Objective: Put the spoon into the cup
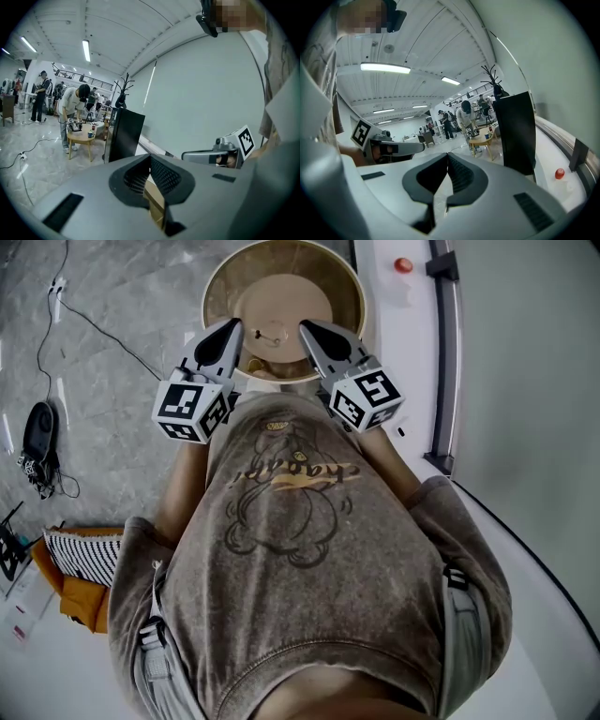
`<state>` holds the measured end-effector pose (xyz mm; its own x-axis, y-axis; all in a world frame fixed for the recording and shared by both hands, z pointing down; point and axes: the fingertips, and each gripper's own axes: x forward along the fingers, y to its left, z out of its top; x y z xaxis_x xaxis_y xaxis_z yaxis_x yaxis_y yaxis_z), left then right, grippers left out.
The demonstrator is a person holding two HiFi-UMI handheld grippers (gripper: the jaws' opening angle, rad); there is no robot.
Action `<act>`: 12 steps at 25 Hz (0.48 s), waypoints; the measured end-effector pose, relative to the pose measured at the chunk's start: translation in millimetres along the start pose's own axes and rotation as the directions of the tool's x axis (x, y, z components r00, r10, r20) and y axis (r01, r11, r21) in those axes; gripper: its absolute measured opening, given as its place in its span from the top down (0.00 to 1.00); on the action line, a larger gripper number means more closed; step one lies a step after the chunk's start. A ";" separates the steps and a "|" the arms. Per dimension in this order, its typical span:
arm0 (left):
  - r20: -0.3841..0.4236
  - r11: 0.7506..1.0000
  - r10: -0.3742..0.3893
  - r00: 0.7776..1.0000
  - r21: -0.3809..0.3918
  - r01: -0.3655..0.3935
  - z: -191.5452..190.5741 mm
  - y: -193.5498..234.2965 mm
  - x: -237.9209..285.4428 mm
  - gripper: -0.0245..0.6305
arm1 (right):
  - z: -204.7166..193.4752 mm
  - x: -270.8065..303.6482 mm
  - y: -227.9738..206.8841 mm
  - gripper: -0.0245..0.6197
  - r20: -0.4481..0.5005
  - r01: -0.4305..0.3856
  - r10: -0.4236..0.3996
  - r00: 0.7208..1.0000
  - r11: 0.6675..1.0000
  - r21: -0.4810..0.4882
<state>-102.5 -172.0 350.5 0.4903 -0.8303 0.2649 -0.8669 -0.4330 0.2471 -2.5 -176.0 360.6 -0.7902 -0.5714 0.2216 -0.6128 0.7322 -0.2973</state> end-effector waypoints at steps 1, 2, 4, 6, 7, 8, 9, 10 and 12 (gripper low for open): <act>0.001 1.000 0.003 1.000 -0.003 -0.003 -0.7 0.8 0.2 0.93 | -0.6 0.2 -0.3 0.93 -0.001 -0.001 0.001 1.000 1.000 0.001; 0.001 1.000 0.006 1.000 -0.004 -0.006 -1.3 1.6 0.5 0.93 | -0.8 0.4 -0.9 0.93 -0.001 -0.003 0.003 1.000 1.000 0.001; 0.001 1.000 0.012 1.000 -0.007 -0.012 -2.3 3.3 0.5 0.93 | -0.8 0.7 -1.5 0.93 -0.002 -0.006 0.006 1.000 1.000 0.002; 0.003 1.000 0.019 1.000 -0.014 -0.019 -2.9 6.1 -0.9 0.93 | -0.9 1.4 -0.9 0.93 -0.005 -0.009 0.009 1.000 1.000 0.000; 0.004 1.000 0.023 1.000 -0.019 -0.023 -3.1 7.9 -1.6 0.93 | -0.8 1.7 -0.7 0.93 -0.006 -0.010 0.010 1.000 1.000 -0.002; 0.004 0.999 0.029 1.000 -0.024 -0.028 -3.3 9.6 -2.2 0.93 | -0.8 1.6 -0.5 0.93 -0.007 -0.012 0.012 1.000 1.000 -0.003; 0.004 0.999 0.034 0.999 -0.027 -0.033 -3.6 10.9 -2.7 0.93 | -0.6 1.1 -0.4 0.93 -0.008 -0.013 0.013 1.000 1.000 -0.005; 0.003 0.999 0.037 0.999 -0.029 -0.037 -4.0 11.6 -3.1 0.93 | -0.4 0.3 -0.3 0.93 -0.009 -0.015 0.015 1.000 1.000 -0.007; 0.001 0.999 0.038 0.999 -0.031 -0.038 -4.2 11.6 -3.2 0.93 | -0.1 -1.0 -0.6 0.93 -0.012 -0.018 0.018 1.000 1.000 -0.013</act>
<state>-113.7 -172.9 356.5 0.4571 -0.8465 0.2730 -0.8815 -0.3905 0.2653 -1.3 -175.9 360.6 -0.8013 -0.5534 0.2274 -0.5982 0.7475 -0.2889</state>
